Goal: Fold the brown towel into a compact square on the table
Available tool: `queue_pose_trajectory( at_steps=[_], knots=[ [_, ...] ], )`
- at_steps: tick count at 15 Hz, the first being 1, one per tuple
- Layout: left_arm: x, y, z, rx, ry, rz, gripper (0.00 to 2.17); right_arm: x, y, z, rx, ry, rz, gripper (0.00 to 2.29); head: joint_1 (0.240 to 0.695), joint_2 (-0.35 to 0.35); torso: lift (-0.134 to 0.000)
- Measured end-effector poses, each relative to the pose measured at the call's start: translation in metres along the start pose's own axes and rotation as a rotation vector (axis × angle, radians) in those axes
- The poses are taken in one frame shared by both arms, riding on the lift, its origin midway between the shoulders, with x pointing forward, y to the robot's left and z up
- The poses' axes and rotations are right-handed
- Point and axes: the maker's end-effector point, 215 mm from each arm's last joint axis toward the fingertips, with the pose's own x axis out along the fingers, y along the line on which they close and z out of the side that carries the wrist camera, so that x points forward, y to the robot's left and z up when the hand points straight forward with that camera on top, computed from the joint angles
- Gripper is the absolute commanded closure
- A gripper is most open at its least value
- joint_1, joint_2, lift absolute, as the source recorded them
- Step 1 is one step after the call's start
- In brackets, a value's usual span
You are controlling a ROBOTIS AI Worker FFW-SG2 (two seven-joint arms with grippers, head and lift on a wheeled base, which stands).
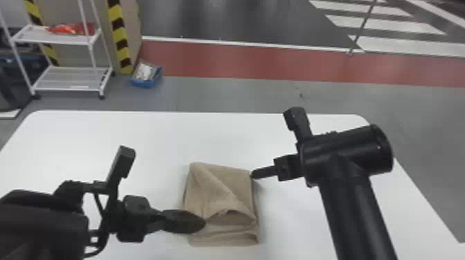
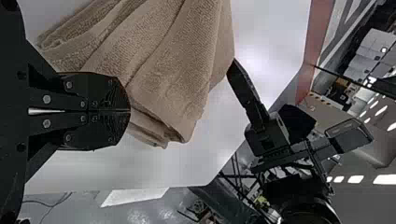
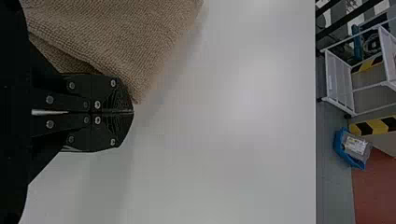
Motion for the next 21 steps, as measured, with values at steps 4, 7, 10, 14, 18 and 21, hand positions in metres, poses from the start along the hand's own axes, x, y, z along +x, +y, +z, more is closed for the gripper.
queue_pose_trajectory(
  at_steps=[4,7,10,14,18,21],
  knots=[
    [0.007,-0.005,0.003,0.001,-0.006,-0.014,1.82,0.003,0.001,0.005,-0.023,-0.015,0.002,1.98,0.695,-0.153,-0.124],
    [0.007,-0.005,0.005,0.0,-0.012,-0.013,1.8,-0.001,0.002,0.008,-0.031,-0.029,0.008,1.13,0.695,-0.155,-0.124],
    [-0.023,0.019,0.014,-0.034,-0.069,0.065,0.22,-0.032,0.016,0.024,-0.09,-0.102,0.015,0.06,0.695,-0.128,-0.124],
    [-0.074,0.053,0.032,-0.091,-0.186,0.17,0.02,-0.048,0.108,0.014,-0.281,-0.095,0.147,0.17,0.695,0.023,-0.124],
    [-0.108,0.069,0.035,-0.111,-0.243,0.222,0.03,-0.035,0.162,-0.017,-0.395,-0.012,0.174,0.19,0.695,0.123,-0.124],
    [-0.128,0.076,0.034,-0.119,-0.267,0.245,0.03,-0.039,0.179,-0.009,-0.469,-0.014,0.123,0.19,0.695,0.178,-0.124]
  ],
)
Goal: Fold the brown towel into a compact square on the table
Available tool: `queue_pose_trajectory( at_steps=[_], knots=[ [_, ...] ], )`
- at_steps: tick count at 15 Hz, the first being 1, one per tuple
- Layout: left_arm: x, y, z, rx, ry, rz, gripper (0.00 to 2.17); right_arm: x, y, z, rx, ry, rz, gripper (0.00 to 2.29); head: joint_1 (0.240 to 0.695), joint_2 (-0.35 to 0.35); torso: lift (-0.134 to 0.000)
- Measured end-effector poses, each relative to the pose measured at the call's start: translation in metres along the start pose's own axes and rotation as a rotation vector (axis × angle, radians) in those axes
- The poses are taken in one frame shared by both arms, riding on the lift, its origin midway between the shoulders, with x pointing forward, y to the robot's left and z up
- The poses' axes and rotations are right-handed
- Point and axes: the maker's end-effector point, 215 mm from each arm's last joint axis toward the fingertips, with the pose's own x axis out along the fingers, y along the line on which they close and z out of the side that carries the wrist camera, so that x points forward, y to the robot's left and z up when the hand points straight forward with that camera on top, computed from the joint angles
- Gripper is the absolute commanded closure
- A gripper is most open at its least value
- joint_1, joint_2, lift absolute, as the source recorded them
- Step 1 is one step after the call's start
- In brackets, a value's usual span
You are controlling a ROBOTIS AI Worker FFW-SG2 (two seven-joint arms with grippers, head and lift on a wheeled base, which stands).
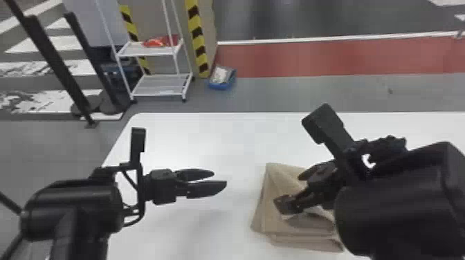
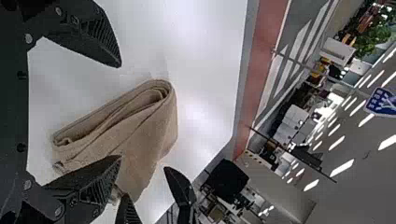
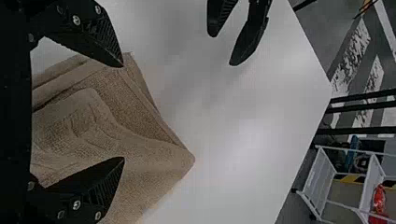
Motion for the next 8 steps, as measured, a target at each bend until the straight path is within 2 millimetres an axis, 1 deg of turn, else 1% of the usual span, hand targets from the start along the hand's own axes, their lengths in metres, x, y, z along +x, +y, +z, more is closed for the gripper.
queue_pose_trajectory(
  at_steps=[2,4,6,8],
  knots=[
    [-0.007,0.005,0.0,-0.004,-0.007,0.01,0.03,-0.005,0.009,0.015,-0.051,-0.005,-0.028,0.19,0.695,0.198,-0.124],
    [-0.013,0.008,0.0,-0.005,-0.008,0.02,0.03,-0.01,0.011,0.022,-0.123,0.009,-0.079,0.19,0.695,0.217,-0.124],
    [-0.017,0.011,0.001,-0.005,-0.011,0.026,0.03,-0.016,0.006,0.018,-0.189,0.039,-0.139,0.21,0.695,0.216,-0.124],
    [-0.019,0.013,0.001,-0.008,-0.015,0.029,0.03,-0.023,-0.005,0.007,-0.236,0.076,-0.199,0.22,0.695,0.198,-0.124]
  ],
)
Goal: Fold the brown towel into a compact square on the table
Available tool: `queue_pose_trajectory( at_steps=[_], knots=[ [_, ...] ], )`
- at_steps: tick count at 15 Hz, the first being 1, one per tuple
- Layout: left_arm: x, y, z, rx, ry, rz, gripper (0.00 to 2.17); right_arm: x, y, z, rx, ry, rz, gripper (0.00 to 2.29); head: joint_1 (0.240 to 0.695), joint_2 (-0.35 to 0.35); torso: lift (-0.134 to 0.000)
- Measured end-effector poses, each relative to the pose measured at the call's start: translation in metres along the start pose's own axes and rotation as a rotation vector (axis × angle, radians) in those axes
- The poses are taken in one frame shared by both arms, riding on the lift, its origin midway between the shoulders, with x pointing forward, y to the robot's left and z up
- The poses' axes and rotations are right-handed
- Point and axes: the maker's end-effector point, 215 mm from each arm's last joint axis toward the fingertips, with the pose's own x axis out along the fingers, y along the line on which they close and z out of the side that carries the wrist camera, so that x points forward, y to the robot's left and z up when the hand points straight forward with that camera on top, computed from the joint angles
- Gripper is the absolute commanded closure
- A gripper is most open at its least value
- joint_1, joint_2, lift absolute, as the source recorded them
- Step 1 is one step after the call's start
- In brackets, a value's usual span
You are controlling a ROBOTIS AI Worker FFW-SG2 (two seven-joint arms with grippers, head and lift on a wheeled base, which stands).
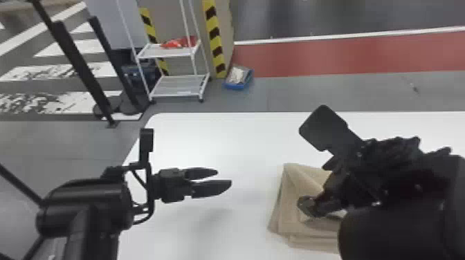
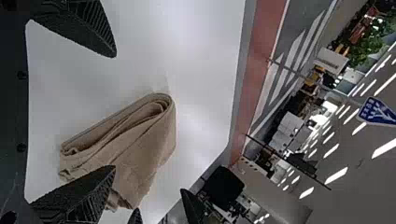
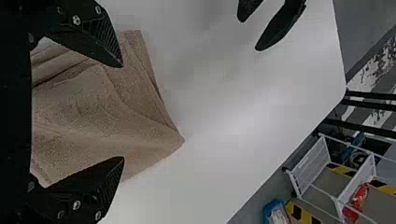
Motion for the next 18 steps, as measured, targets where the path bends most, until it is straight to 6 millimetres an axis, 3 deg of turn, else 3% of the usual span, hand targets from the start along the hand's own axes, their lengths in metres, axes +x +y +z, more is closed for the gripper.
queue_pose_trajectory(
  at_steps=[4,8,13,18],
  knots=[
    [0.0,0.005,-0.006,-0.012,0.009,0.014,0.03,-0.016,-0.007,-0.038,-0.064,0.047,-0.058,0.22,0.695,0.164,-0.124],
    [0.008,0.006,-0.009,-0.012,0.025,0.02,0.03,-0.018,-0.007,-0.071,-0.096,0.107,-0.08,0.28,0.695,0.123,-0.124],
    [0.014,0.005,-0.013,-0.016,0.034,0.014,0.03,-0.001,0.001,-0.076,-0.098,0.145,-0.064,0.28,0.695,0.12,-0.124],
    [0.013,0.007,-0.016,-0.02,0.037,0.016,0.04,0.015,0.02,-0.067,-0.079,0.159,-0.041,0.28,0.695,0.15,-0.124]
  ],
)
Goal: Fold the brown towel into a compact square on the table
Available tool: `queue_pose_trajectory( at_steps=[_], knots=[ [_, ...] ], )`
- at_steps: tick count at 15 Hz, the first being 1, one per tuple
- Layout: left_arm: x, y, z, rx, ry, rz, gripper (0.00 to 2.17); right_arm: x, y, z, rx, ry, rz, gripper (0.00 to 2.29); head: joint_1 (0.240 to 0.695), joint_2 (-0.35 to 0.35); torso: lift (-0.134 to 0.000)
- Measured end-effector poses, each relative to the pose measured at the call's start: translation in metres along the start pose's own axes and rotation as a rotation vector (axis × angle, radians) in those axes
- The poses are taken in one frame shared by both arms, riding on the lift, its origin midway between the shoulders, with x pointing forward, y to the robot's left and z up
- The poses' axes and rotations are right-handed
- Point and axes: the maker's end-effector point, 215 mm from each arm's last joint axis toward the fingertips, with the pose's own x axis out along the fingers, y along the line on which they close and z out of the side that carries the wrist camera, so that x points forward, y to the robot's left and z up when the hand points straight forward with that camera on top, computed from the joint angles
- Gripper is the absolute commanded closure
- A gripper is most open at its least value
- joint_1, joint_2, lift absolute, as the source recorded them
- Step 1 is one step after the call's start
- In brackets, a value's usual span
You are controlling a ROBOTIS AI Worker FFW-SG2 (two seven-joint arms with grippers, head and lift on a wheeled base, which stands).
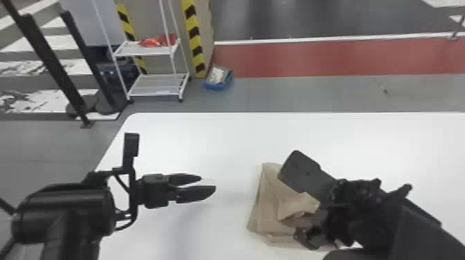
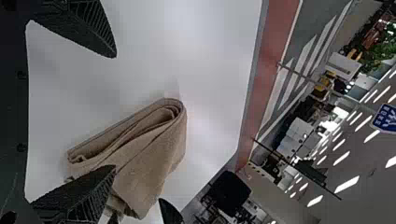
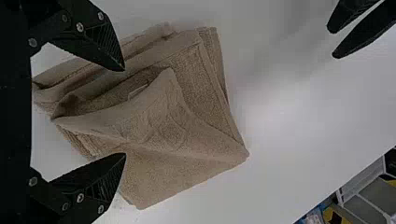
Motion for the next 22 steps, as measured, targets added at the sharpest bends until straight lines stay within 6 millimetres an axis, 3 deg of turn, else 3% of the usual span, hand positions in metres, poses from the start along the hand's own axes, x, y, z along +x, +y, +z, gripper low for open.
queue_pose_trajectory(
  at_steps=[5,9,12,19,22],
  knots=[
    [-0.001,0.0,-0.001,-0.003,-0.002,-0.001,0.04,0.001,-0.002,0.001,0.014,0.021,-0.037,0.3,0.695,0.157,-0.124],
    [-0.001,-0.002,-0.004,-0.007,0.0,-0.009,0.07,0.008,0.001,-0.006,0.065,0.055,-0.043,0.94,0.695,0.151,-0.124],
    [-0.003,-0.001,-0.005,-0.008,-0.002,-0.01,0.07,0.009,0.003,-0.008,0.126,0.055,-0.053,1.18,0.695,0.155,-0.124],
    [-0.003,-0.002,-0.004,0.005,-0.004,-0.012,0.08,-0.012,-0.012,-0.021,0.28,-0.003,-0.121,1.2,0.695,0.128,-0.124],
    [0.0,-0.005,-0.004,0.012,0.002,-0.018,0.08,-0.005,0.011,-0.032,0.27,0.006,-0.024,1.2,0.695,0.125,-0.124]
  ],
)
